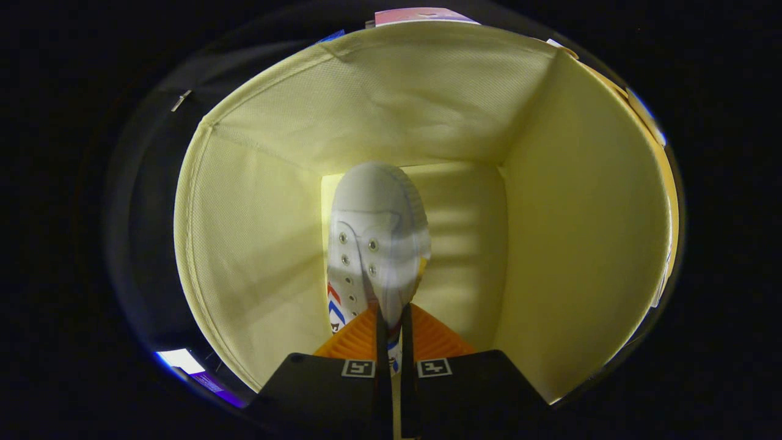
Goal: Open the storage box then place both shoes into the box .Put the left shoe in first, then the right shoe, with the right side of both shoes facing outward in a uniform manner.
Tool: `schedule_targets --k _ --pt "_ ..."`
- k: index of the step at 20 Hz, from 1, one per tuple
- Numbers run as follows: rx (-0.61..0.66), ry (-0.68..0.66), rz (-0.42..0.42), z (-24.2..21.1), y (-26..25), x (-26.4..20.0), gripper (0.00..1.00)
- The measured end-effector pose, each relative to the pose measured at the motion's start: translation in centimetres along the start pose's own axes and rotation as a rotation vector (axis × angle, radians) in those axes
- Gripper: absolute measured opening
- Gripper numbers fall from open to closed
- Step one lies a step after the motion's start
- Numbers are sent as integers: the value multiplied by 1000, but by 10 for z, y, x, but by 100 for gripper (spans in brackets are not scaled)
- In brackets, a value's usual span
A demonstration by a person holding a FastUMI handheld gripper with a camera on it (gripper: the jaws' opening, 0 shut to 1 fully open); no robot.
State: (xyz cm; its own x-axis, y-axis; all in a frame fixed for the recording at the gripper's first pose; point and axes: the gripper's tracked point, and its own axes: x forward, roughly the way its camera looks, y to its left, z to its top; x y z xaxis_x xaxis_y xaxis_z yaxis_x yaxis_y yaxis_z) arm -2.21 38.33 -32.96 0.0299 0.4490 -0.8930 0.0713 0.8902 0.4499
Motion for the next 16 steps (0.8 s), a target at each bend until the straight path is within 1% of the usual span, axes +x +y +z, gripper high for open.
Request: schedule_targets --k 2,3,5,6,7,8,9,11,13,15,16 --pt "-8 7 10 -1 2 -2 17" --pt "-7 13 19 -1 2 -3 22" --pt "-9 7 15 1 -3 -5 26" --pt "-9 2 11 2 -7 -7 31" --pt "-1 -1 41 4 -3 -9 40" --pt "6 0 64 4 0 -13 44" --pt "10 -4 88 6 5 -18 50" --pt "13 2 148 4 18 -28 64" --pt "-1 14 200 -3 29 -42 83" --pt "-29 -3 224 -5 34 -57 94" --pt "-38 -13 232 -6 34 -65 96"
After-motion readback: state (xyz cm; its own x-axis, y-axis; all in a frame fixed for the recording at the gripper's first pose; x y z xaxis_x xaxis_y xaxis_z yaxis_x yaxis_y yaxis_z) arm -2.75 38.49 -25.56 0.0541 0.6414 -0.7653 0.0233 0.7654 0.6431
